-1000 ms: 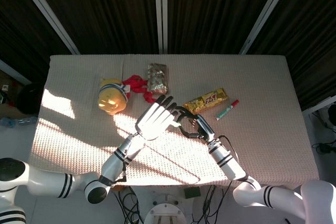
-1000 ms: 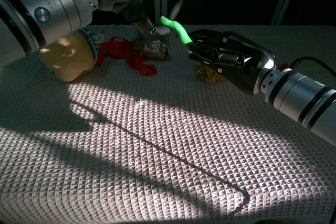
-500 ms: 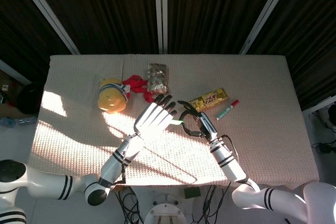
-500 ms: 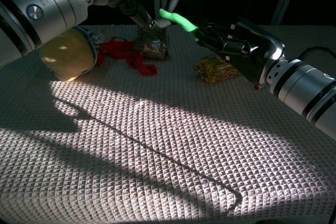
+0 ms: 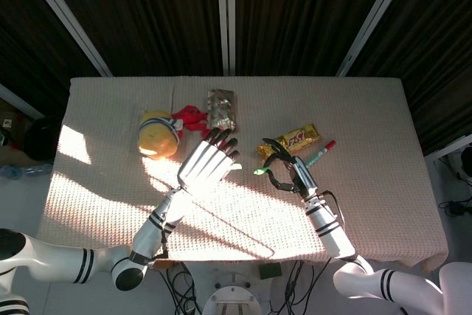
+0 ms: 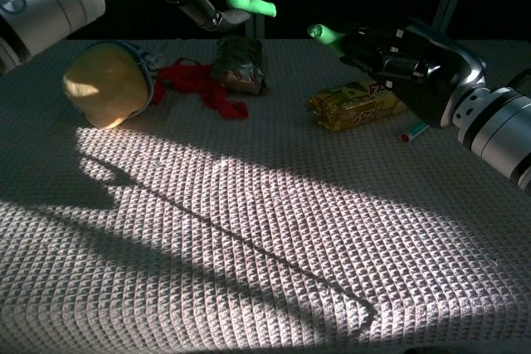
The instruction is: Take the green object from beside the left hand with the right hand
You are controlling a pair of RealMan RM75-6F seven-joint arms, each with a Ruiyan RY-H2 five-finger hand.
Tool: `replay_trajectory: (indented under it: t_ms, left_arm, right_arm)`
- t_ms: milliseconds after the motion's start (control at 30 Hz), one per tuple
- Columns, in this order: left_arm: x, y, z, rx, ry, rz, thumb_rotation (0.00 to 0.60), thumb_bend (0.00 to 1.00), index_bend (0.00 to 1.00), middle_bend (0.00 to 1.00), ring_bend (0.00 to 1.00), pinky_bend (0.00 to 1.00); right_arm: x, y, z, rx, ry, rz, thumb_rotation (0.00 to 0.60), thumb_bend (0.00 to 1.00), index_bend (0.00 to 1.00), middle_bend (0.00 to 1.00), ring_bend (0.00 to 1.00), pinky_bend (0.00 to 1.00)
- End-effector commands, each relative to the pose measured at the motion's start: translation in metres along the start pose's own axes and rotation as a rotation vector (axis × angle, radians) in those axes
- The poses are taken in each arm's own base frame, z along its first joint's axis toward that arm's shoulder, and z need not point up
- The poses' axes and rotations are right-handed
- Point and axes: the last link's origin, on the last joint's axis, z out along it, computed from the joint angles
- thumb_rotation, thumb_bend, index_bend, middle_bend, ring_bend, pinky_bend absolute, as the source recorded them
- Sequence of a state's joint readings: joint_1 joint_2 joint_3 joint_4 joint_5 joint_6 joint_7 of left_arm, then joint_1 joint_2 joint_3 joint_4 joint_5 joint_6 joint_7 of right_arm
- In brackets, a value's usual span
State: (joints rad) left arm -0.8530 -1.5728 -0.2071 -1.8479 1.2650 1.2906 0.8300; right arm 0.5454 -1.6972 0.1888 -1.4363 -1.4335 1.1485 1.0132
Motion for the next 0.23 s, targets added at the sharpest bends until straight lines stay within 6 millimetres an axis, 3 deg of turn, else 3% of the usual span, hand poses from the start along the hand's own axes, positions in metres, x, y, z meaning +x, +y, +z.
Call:
replay_trajectory:
  t_ms: [33, 233]
  left_arm:
    - [0.002, -0.005, -0.003, 0.013, 0.005, 0.003, 0.6, 0.3, 0.63, 0.38, 0.23, 0.28]
    - [0.001, -0.02, -0.014, 0.044, -0.007, 0.015, 0.6, 0.3, 0.63, 0.38, 0.23, 0.28]
  right_arm:
    - [0.007, -0.001, -0.004, 0.005, 0.022, -0.012, 0.6, 0.49, 0.57, 0.07, 0.0, 0.0]
    - [0.027, -0.003, -0.014, 0.011, 0.079, -0.033, 0.6, 0.49, 0.57, 0.07, 0.0, 0.0]
